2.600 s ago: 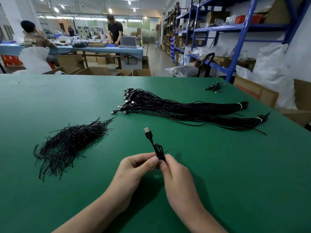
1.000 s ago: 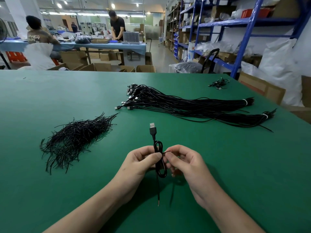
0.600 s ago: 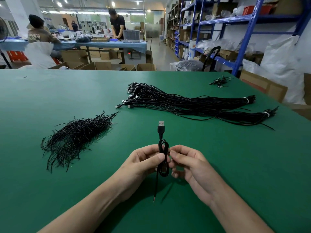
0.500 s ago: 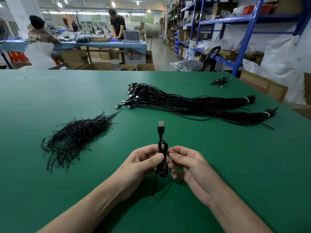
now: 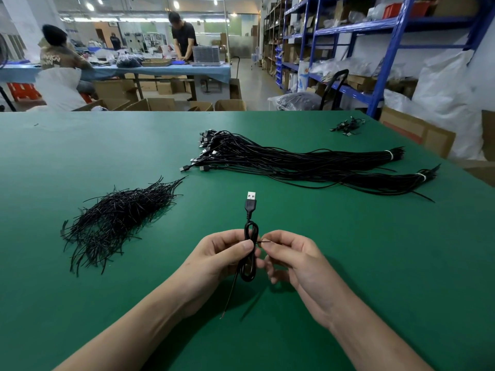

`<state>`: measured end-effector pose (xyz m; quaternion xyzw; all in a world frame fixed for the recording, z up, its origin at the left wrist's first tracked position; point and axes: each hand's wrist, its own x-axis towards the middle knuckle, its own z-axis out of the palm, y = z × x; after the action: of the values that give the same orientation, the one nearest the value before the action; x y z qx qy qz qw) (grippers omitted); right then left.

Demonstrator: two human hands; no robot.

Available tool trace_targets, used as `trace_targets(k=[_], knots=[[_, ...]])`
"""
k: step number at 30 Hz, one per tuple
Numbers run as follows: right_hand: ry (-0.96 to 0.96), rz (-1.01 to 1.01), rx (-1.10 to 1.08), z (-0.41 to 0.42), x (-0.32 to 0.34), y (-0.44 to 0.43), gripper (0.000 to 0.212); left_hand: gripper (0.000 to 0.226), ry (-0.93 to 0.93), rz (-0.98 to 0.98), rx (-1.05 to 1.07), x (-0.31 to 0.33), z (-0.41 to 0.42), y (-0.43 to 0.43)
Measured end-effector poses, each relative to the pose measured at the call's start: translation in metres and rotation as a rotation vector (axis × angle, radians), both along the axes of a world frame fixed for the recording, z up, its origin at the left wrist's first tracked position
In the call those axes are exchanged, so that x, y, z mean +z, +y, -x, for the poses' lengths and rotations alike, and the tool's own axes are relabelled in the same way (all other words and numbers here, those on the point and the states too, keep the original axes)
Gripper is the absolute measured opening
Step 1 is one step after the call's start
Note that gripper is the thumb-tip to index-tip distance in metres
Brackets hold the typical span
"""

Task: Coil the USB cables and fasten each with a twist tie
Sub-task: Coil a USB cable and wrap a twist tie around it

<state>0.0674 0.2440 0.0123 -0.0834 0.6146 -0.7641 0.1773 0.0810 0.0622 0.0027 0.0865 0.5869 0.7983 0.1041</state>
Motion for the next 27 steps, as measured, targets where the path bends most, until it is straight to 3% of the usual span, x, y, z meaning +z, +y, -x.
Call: trace_targets(k=[3, 6, 11, 15, 27], knots=[[0.082, -0.061, -0.019, 0.001, -0.001, -0.001, 0.004, 0.018, -0.014, 0.032, 0.029, 0.001, 0.001, 0.000], [0.329, -0.251, -0.077, 0.001, -0.003, -0.003, 0.015, 0.017, -0.028, 0.026, 0.049, -0.001, 0.001, 0.000], [0.700, -0.514, -0.157, 0.002, -0.007, -0.002, 0.011, 0.022, -0.002, 0.051, 0.027, -0.002, 0.002, -0.001], [0.818, -0.635, -0.233, 0.004, -0.010, -0.002, 0.012, 0.025, -0.026, 0.030, 0.039, -0.004, 0.003, -0.001], [0.996, -0.814, -0.188, 0.001, -0.009, -0.001, 0.012, 0.018, -0.071, 0.030, -0.019, -0.004, 0.007, -0.007]])
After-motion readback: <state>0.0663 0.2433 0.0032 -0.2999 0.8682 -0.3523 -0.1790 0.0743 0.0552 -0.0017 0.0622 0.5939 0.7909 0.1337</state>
